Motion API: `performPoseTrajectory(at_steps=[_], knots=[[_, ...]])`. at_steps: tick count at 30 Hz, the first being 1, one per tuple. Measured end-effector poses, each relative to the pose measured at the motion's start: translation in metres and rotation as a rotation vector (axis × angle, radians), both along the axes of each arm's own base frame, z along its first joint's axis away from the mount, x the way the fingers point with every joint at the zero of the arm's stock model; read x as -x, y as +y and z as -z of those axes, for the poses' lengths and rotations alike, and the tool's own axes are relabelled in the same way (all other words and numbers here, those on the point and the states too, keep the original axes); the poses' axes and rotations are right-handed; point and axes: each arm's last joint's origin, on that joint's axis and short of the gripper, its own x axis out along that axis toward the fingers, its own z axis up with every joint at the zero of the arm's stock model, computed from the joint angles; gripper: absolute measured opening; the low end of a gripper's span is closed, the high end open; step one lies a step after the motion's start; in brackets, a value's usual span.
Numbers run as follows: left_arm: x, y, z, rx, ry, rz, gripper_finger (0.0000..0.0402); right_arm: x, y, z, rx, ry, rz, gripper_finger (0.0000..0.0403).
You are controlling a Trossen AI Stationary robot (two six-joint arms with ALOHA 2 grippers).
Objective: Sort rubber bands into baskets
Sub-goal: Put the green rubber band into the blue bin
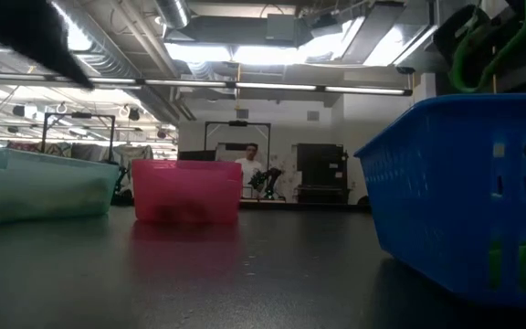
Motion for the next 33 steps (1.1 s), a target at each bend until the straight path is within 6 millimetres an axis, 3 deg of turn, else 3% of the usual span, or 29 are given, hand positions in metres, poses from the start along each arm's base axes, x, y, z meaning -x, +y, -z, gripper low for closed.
performPoseTrajectory(at_steps=[3,7,15,24,33], knots=[[0.004,0.002,0.02,0.01,0.047,-0.002,0.0129,0.0,0.0,0.001,0.005,0.006,0.0,0.0001],[0.007,0.004,0.027,0.003,0.074,-0.002,0.0129,0.0,0.0,0.001,0.006,0.008,0.0,0.0001],[0.007,0.004,0.027,-0.003,0.08,0.004,0.0129,0.001,0.001,0.001,-0.005,0.023,-0.055,0.0008],[0.006,0.004,0.027,-0.076,0.15,0.088,0.0129,0.002,0.001,0.004,-0.02,0.06,-0.068,0.0074],[0.009,0.008,0.004,-0.007,-0.05,0.133,0.0129,0.002,0.001,0.002,-0.022,0.049,-0.05,0.012]])
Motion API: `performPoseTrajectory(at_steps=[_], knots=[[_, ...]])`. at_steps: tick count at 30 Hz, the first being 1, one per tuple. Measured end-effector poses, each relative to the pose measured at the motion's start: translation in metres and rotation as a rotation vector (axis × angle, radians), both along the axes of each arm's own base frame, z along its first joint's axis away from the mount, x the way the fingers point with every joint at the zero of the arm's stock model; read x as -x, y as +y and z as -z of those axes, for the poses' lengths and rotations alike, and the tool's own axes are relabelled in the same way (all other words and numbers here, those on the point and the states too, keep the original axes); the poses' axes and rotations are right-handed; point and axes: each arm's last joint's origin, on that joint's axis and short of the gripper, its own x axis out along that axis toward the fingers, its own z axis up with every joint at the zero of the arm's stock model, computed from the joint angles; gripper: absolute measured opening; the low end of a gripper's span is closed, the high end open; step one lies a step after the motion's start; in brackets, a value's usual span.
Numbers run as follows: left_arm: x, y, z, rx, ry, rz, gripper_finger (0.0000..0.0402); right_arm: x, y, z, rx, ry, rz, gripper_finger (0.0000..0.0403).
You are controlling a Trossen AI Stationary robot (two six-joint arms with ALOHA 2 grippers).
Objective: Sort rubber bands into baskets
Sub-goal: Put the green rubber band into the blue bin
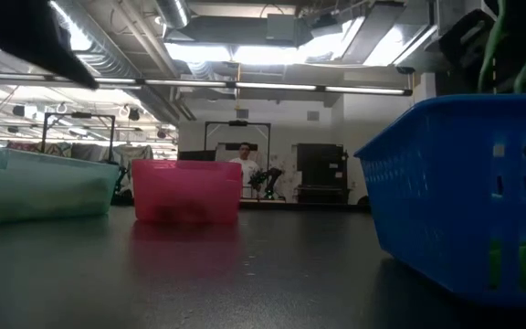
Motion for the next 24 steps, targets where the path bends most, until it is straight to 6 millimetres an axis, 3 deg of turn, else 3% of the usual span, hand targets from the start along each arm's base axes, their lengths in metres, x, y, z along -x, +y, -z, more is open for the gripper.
performPoseTrajectory(at_steps=[8,13,19,24], knots=[[0.044,0.036,-0.043,0.161,-0.247,0.068,0.0129,0.003,-0.002,0.009,0.064,0.082,-0.008,0.0122],[0.078,0.061,-0.057,0.328,-0.422,0.122,0.0129,0.005,-0.003,0.015,0.086,0.146,0.001,0.0122],[0.097,0.075,-0.041,0.368,-0.597,0.245,0.0129,0.006,-0.004,0.018,0.044,0.216,0.018,0.0122],[0.095,0.074,-0.019,0.362,-0.654,0.29,0.0129,0.004,-0.003,0.017,0.038,0.256,0.01,0.0122]])
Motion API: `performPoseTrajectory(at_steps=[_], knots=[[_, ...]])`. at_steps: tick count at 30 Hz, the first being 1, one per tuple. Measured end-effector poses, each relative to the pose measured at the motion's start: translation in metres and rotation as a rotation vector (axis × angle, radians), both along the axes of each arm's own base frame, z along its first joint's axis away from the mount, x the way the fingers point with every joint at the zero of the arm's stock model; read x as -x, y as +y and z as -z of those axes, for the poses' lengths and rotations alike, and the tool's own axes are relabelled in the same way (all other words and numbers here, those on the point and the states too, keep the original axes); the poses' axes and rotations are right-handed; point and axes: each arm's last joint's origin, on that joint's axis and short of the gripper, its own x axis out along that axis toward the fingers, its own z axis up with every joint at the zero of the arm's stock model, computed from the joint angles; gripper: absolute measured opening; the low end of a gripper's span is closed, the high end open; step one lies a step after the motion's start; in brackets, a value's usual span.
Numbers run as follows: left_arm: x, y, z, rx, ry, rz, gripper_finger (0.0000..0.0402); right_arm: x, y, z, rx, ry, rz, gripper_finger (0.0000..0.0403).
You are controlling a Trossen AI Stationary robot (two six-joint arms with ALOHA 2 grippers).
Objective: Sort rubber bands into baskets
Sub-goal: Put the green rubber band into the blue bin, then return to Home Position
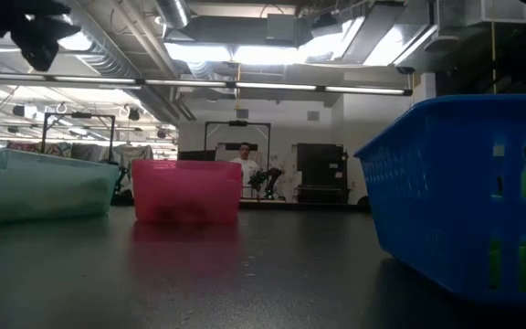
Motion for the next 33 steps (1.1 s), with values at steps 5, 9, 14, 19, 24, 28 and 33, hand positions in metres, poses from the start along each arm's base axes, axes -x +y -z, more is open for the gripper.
performPoseTrajectory(at_steps=[5,9,14,19,24,28,33], knots=[[-0.009,-0.007,0.018,0.014,0.014,0.012,0.0129,-0.016,-0.004,-0.017,0.105,0.117,0.01,0.0122],[-0.018,-0.014,0.028,0.03,-0.022,0.041,0.0129,-0.029,-0.011,-0.035,0.198,0.154,0.001,0.0122],[-0.028,-0.02,0.04,0.013,-0.101,0.067,0.0129,-0.041,-0.02,-0.056,0.286,0.15,-0.077,0.0122],[-0.036,-0.021,0.05,-0.031,-0.184,0.049,0.0129,-0.037,-0.038,-0.073,0.363,0.192,-0.128,0.0122],[-0.042,-0.016,0.06,-0.015,-0.198,-0.041,0.0129,-0.019,-0.071,-0.092,0.445,0.17,-0.13,0.0122],[-0.046,-0.011,0.069,0.014,-0.173,-0.08,0.0129,0.003,-0.104,-0.1,0.452,0.088,-0.06,0.0122],[-0.048,-0.007,0.071,0.013,-0.182,-0.022,0.0129,0.042,-0.139,-0.09,0.427,0.007,0.063,0.0122]])
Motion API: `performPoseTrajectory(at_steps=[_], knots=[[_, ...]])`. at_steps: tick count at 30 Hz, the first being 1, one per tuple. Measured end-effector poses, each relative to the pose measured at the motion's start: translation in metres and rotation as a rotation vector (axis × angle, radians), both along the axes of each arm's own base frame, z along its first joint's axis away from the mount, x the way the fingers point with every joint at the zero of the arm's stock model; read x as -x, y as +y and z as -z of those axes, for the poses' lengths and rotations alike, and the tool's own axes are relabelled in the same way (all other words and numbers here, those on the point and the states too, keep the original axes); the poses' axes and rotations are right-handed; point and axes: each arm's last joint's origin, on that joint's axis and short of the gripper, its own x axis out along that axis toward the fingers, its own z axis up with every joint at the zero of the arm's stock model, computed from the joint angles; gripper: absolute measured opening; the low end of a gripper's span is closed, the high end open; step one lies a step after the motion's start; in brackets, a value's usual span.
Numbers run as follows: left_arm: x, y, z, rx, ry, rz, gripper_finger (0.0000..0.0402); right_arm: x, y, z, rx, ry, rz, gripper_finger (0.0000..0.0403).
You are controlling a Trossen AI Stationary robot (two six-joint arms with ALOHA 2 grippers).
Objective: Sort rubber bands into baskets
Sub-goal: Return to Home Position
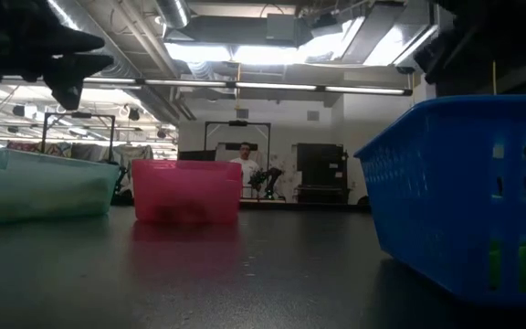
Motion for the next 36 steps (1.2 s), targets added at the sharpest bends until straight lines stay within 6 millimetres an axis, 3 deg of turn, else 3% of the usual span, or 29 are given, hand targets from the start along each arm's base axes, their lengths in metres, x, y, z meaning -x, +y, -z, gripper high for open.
performPoseTrajectory(at_steps=[8,16,22,30,36], knots=[[-0.001,0.003,-0.001,-0.032,-0.013,0.05,0.0129,0.06,-0.028,0.02,-0.085,-0.273,0.085,0.0122],[-0.001,0.003,-0.001,-0.076,-0.006,0.047,0.0129,0.097,-0.035,0.027,-0.149,-0.508,0.185,0.0122],[-0.001,0.003,-0.001,-0.123,-0.002,0.044,0.0129,0.101,-0.036,0.042,-0.15,-0.65,0.207,0.0122],[-0.001,0.003,0.001,-0.19,0.026,0.04,0.0129,0.088,-0.037,0.077,-0.143,-0.601,0.231,0.0122],[-0.002,0.002,0.006,-0.207,0.079,0.044,0.0129,0.082,-0.037,0.087,-0.147,-0.675,0.228,0.0122]])
